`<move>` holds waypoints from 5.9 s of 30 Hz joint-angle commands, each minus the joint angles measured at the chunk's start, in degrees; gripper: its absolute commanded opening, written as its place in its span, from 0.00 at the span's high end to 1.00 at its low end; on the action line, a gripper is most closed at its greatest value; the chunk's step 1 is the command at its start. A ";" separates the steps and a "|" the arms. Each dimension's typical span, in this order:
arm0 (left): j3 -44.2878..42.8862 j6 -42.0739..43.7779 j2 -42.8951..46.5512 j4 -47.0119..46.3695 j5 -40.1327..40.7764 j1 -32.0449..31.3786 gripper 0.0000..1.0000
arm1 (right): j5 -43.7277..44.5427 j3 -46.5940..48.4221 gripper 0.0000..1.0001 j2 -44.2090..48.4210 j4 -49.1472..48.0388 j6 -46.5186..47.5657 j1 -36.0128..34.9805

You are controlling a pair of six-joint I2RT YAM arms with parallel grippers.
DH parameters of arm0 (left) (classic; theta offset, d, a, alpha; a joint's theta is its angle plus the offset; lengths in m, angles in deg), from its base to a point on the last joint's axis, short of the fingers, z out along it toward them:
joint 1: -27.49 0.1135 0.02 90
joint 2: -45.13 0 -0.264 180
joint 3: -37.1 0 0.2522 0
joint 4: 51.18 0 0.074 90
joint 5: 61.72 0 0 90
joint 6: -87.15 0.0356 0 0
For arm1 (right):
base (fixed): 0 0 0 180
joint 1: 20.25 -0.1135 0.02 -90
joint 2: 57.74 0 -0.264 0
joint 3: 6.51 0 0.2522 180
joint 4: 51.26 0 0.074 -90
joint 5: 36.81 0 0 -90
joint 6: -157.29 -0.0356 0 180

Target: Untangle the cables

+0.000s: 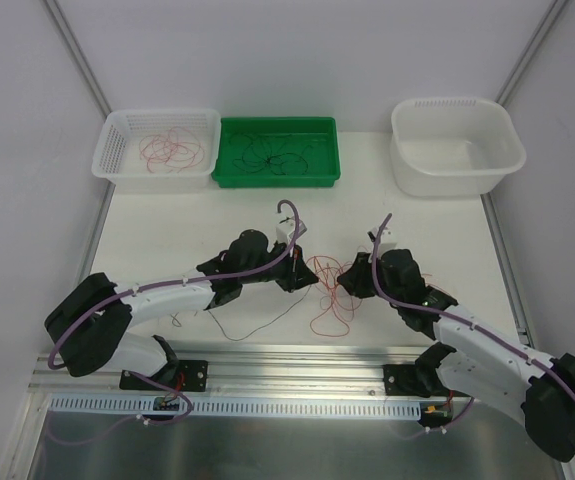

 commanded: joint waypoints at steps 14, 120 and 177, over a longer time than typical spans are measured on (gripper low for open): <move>-2.52 6.81 0.83 4.57 5.62 -0.45 1.00 | 0.89 6.76 0.99 0.85 7.06 6.75 -0.08; 7.04 18.88 -11.76 -14.38 23.75 -7.57 1.00 | 2.30 40.19 0.99 -3.01 46.37 10.37 -6.50; -25.31 14.23 34.93 64.46 21.61 1.40 1.00 | -4.12 19.88 0.94 -32.21 -9.11 2.28 -10.54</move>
